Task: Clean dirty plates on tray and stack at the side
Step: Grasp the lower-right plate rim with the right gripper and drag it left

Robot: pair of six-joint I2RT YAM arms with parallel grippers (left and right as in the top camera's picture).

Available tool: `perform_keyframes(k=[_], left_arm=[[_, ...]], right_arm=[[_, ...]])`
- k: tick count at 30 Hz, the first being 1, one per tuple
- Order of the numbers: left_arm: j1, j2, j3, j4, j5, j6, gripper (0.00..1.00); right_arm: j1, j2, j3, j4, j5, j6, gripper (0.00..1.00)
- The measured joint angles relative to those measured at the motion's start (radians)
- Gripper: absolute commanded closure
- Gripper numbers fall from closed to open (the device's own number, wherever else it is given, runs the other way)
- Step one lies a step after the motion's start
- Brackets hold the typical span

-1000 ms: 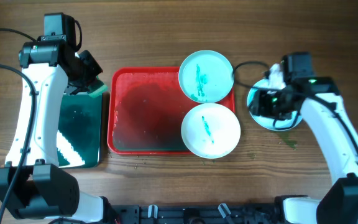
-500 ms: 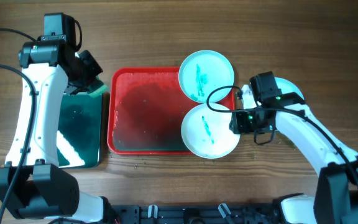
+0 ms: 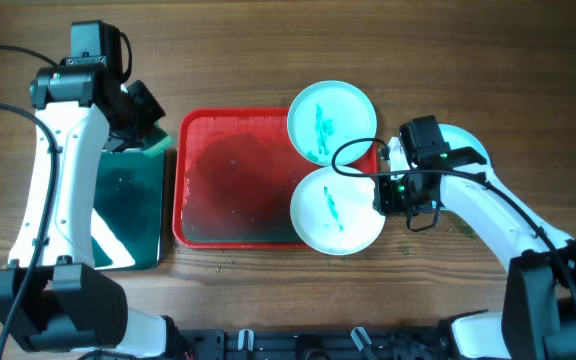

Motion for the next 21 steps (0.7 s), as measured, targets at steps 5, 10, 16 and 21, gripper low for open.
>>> perform_keyframes(k=[5, 10, 16, 21], left_arm=[[0.000, 0.000, 0.000, 0.000, 0.000, 0.000, 0.96], [0.000, 0.000, 0.000, 0.000, 0.000, 0.000, 0.96], [0.000, 0.000, 0.000, -0.003, 0.000, 0.000, 0.96], [0.000, 0.000, 0.000, -0.004, 0.000, 0.000, 0.96]], right_arm=[[0.000, 0.016, 0.000, 0.004, 0.025, 0.023, 0.96], [0.000, 0.016, 0.000, -0.016, 0.020, 0.038, 0.96], [0.105, 0.016, 0.087, -0.114, -0.077, 0.087, 0.96], [0.294, 0.016, 0.178, 0.112, -0.033, 0.299, 0.96]])
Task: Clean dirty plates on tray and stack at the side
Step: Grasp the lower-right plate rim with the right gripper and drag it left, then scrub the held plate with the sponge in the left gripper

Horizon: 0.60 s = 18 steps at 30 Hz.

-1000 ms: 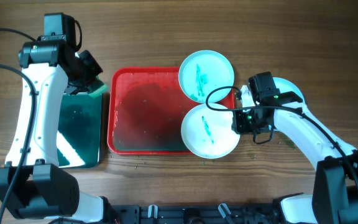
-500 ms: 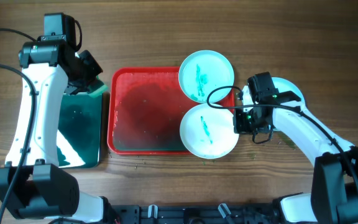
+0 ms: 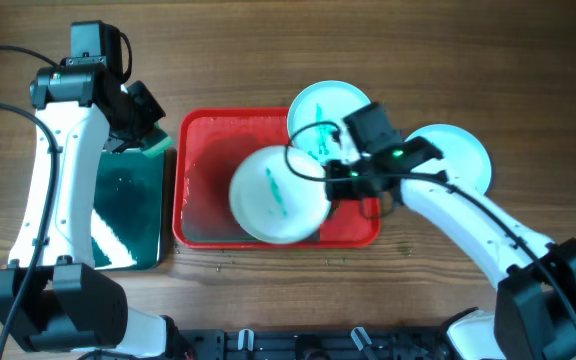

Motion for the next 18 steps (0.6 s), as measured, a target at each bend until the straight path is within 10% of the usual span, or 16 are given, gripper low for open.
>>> perform_keyframes(k=[11, 18], left_arm=[[0.000, 0.000, 0.000, 0.000, 0.000, 0.000, 0.96], [0.000, 0.000, 0.000, 0.001, 0.000, 0.000, 0.96]], right_arm=[[0.179, 0.282, 0.132, 0.184, 0.172, 0.245, 0.95], [0.179, 0.307, 0.216, 0.122, 0.171, 0.175, 0.65]])
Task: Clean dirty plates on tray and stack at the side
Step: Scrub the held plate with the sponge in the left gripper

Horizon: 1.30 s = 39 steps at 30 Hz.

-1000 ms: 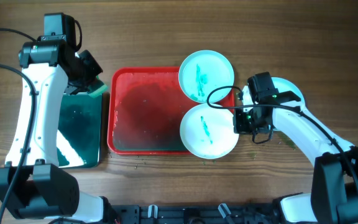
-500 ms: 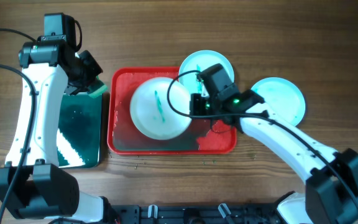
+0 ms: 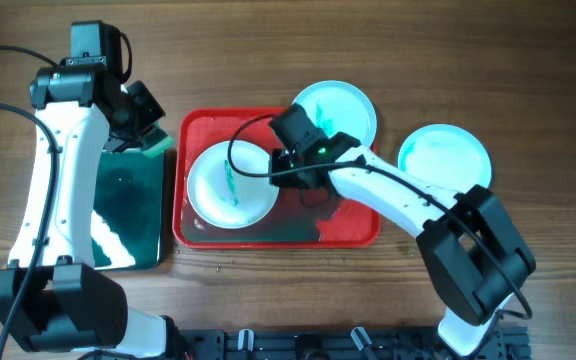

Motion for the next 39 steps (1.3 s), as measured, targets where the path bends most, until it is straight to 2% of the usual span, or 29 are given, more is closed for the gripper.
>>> perform_keyframes(k=[5, 8, 13, 19, 23, 24, 26, 34, 39], left_arm=[[0.000, 0.000, -0.001, 0.004, 0.000, 0.000, 0.96], [-0.011, 0.000, -0.024, 0.035, 0.000, 0.000, 0.96], [-0.067, 0.002, -0.080, 0.106, 0.000, 0.000, 0.96], [-0.128, 0.003, -0.145, 0.158, 0.000, 0.000, 0.96], [-0.129, 0.003, -0.182, 0.183, 0.000, 0.000, 0.96], [-0.129, 0.003, -0.186, 0.186, 0.000, 0.000, 0.96], [-0.132, 0.003, -0.193, 0.191, 0.000, 0.000, 0.96], [-0.145, 0.023, -0.193, 0.206, 0.027, 0.000, 0.96], [-0.151, 0.077, -0.214, 0.222, 0.038, 0.008, 0.96]], right_arm=[[-0.048, 0.001, 0.076, -0.031, -0.002, -0.179, 0.64], [-0.051, 0.027, 0.081, -0.035, -0.037, -0.256, 0.71], [-0.050, 0.088, 0.081, -0.035, -0.089, -0.319, 0.76], [-0.050, 0.109, 0.082, 0.016, -0.118, -0.306, 0.78], [-0.050, 0.150, 0.083, 0.033, -0.117, -0.244, 0.80], [-0.050, 0.150, 0.083, 0.035, -0.116, -0.232, 0.82], [-0.050, 0.151, 0.083, 0.037, -0.117, -0.216, 0.96], [-0.048, 0.151, 0.084, 0.016, -0.121, -0.008, 0.95], [-0.048, 0.151, 0.084, 0.015, -0.125, -0.017, 0.96]])
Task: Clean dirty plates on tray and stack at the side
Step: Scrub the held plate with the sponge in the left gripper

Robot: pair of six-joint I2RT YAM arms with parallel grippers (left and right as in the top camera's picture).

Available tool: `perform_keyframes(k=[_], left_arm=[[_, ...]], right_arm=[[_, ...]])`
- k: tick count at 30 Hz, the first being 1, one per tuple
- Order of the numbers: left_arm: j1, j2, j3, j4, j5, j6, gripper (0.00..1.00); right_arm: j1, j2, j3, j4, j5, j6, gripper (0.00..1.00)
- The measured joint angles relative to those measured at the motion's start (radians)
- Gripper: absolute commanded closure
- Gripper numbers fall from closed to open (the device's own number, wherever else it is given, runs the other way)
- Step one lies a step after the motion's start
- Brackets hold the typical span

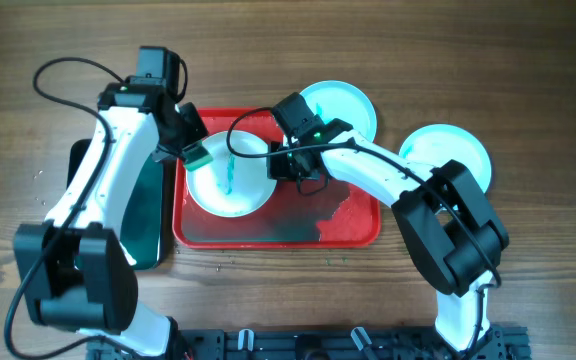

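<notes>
A white plate (240, 192) smeared with green lies in the left part of the red tray (298, 222). My right gripper (279, 168) is at the plate's right rim and appears shut on it. My left gripper (192, 150) is shut on a green sponge (198, 156) at the plate's left rim. A second plate with green smears (340, 105) rests on the tray's back right corner. A third plate (450, 155), pale green-white without marked smears, lies on the table to the right of the tray.
A dark green basin (138, 215) stands left of the tray, partly under my left arm. My right arm reaches across the tray's back right part. Cables loop above both arms.
My left arm has moved right from the dark basin, and its sponge is now at the plate's left rim. The plate and my right gripper sit slightly farther back in the tray.
First my right gripper held the smeared plate at the tray's right edge, with the left gripper and sponge at the basin. Then the plate was over the tray's middle, then in its left part. Now the sponge has reached the plate.
</notes>
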Motion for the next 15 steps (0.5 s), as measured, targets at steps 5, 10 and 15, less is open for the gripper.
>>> perform_keyframes(k=[5, 10, 15], left_arm=[[-0.045, 0.051, -0.050, 0.083, 0.063, 0.076, 0.96], [-0.062, 0.099, -0.064, 0.073, 0.083, 0.153, 0.96], [-0.062, 0.105, -0.142, 0.119, 0.089, 0.255, 0.96]], right_arm=[[0.000, 0.001, 0.000, 0.003, -0.020, -0.063, 0.96], [0.000, 0.001, 0.000, 0.003, -0.022, -0.084, 0.96], [-0.010, 0.001, 0.000, 0.004, -0.033, -0.084, 0.96]])
